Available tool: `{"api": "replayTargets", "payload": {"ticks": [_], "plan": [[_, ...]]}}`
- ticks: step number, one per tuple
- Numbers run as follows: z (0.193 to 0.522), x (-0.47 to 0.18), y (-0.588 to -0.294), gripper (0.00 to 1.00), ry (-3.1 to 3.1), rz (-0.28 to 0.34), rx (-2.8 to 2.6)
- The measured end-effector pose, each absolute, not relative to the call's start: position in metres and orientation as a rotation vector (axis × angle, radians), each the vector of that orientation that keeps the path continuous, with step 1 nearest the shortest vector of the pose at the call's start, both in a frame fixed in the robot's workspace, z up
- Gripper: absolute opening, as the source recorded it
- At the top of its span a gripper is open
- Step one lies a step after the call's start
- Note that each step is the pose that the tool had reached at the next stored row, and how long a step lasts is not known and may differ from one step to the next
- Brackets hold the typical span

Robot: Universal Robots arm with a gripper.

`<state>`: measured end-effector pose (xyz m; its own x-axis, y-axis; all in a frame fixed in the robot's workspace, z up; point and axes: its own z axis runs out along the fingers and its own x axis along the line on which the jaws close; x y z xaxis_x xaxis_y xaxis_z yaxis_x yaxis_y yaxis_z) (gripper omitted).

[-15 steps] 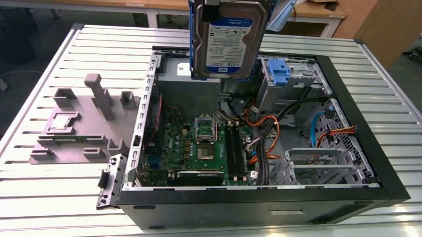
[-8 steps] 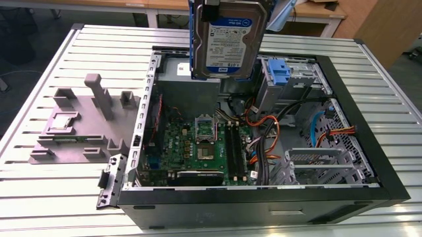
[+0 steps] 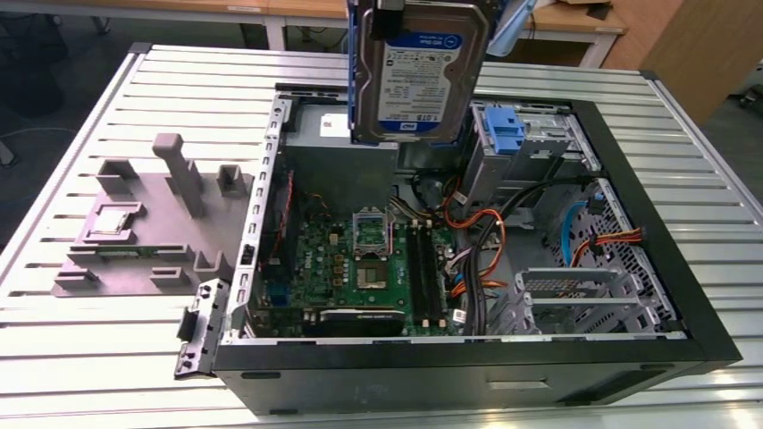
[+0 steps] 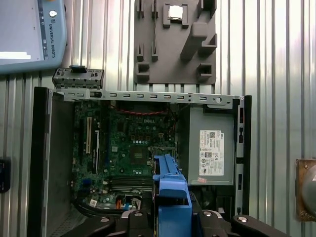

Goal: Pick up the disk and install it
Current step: 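Insert the disk into the insertion slot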

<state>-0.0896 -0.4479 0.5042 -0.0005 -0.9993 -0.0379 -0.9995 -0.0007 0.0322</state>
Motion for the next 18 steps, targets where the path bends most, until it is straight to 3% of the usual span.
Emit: {"api": "replayTargets", "payload": {"ticks": [10, 18], "plan": [[0.504, -0.087, -0.451, 0.36, 2.218, 0.077, -2.218], [0.502, -0.087, -0.471, 0.36, 2.219, 0.076, -2.219]]}}
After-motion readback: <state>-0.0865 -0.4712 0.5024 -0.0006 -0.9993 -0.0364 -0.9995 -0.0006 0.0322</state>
